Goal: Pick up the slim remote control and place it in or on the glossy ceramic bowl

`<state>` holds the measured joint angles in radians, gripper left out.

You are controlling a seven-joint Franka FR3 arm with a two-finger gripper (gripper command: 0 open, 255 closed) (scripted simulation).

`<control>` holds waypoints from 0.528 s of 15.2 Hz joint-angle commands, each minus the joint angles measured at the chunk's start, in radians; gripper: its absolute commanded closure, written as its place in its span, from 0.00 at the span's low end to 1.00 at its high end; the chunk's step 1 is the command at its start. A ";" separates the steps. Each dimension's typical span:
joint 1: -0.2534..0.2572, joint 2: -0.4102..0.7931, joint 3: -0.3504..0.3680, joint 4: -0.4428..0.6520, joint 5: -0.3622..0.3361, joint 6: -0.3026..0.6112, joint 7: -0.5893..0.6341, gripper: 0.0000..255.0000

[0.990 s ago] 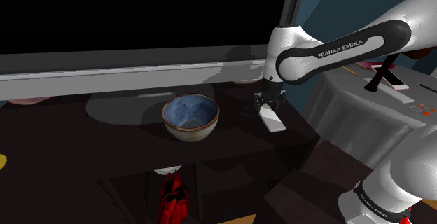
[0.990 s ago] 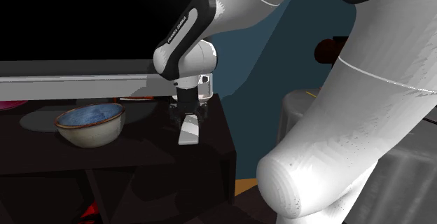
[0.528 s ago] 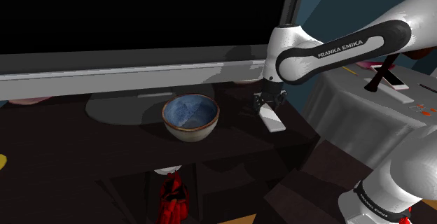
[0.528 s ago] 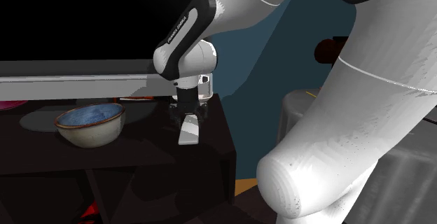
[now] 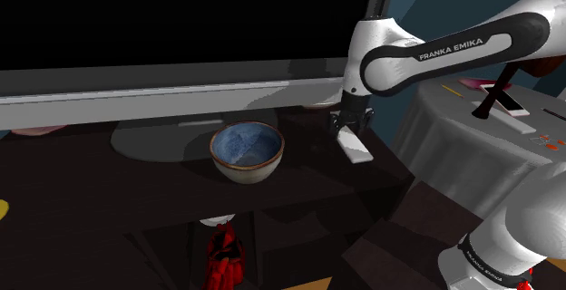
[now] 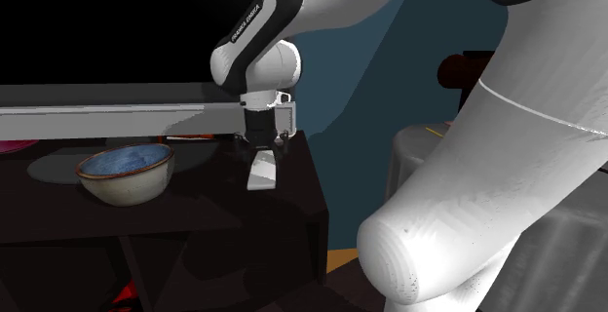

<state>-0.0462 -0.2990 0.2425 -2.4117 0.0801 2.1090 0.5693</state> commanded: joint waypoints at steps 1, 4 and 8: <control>0.000 -0.014 -0.003 0.014 0.001 -0.029 -0.002 1.00; 0.000 -0.029 -0.006 0.042 0.002 -0.072 -0.004 1.00; 0.000 -0.046 -0.010 0.082 0.002 -0.128 -0.005 1.00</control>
<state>-0.0469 -0.3414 0.2323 -2.3422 0.0822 1.9974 0.5627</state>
